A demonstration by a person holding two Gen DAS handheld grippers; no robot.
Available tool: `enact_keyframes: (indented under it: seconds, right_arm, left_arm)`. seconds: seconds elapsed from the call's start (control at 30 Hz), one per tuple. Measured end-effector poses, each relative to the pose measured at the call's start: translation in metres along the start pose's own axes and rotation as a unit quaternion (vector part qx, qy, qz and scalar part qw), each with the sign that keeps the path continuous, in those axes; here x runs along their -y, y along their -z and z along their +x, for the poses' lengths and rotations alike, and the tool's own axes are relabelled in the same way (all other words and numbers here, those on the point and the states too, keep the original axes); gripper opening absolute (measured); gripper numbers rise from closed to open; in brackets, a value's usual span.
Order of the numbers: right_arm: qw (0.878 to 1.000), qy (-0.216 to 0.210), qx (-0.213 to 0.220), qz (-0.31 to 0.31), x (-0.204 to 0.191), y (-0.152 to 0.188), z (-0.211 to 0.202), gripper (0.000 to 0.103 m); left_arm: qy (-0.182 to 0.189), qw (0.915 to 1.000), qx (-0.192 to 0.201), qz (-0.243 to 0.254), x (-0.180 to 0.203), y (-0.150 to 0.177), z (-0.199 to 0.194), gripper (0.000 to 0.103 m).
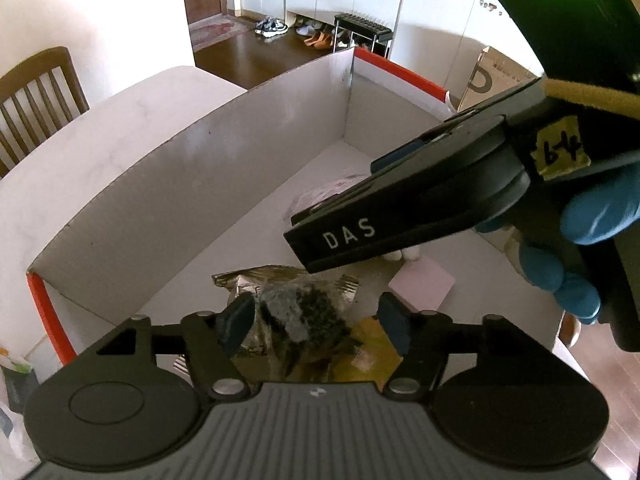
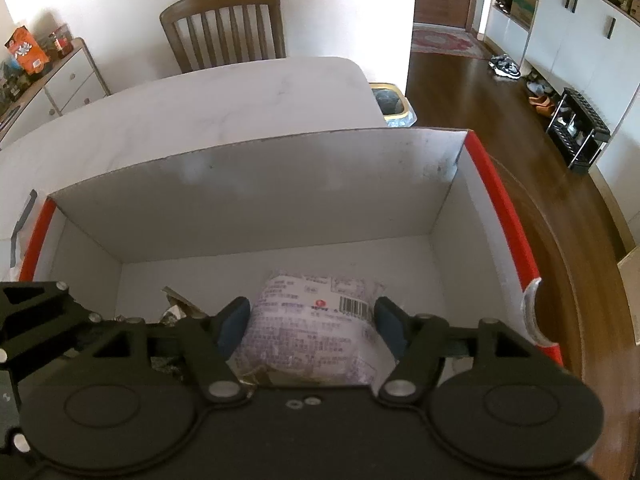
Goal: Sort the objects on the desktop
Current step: 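Open the left tool to drop the black bag while the right tool releases the white bag, then withdraw both tools from the red box back toward the table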
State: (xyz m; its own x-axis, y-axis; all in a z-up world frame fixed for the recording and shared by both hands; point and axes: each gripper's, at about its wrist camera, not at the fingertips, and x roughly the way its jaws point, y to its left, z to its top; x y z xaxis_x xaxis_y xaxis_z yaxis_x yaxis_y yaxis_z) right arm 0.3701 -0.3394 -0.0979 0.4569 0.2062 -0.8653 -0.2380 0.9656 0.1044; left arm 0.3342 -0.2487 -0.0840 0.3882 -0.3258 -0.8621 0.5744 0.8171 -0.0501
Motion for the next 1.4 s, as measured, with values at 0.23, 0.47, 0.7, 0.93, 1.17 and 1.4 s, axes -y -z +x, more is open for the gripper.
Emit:
enact_keyframes:
  seconds: [0.23,0.47,0.7,0.93,1.17,1.4]
  right_arm:
    - [1.0,-0.001,0.013,0.01,0.004,-0.002,-0.016,0.077]
    - [0.999,-0.012,0.032,0.007,0.003,-0.002,-0.042,0.077]
    - [0.998,-0.025,0.05,0.006,0.002,0.006,-0.069,0.077]
    - [0.997,-0.042,0.067,0.006,-0.003,0.015,-0.099,0.079]
    - [0.995,-0.054,0.087,0.001,-0.02,0.031,-0.122,0.08]
    - [0.993,-0.056,0.107,0.006,-0.041,0.048,-0.141,0.08]
  left_arm:
    - [0.0,0.9996,0.02,-0.022,-0.002,0.005,-0.019,0.068]
    - [-0.004,0.9985,0.046,-0.031,-0.002,0.014,-0.041,0.068]
    - [-0.008,0.9968,0.066,-0.043,-0.003,0.02,-0.058,0.068]
    - [-0.002,0.9949,0.09,-0.045,0.0,0.032,-0.086,0.068]
    - [0.01,0.9924,0.115,-0.041,0.003,0.045,-0.111,0.068]
    - [0.028,0.9891,0.139,-0.038,0.001,0.065,-0.138,0.068]
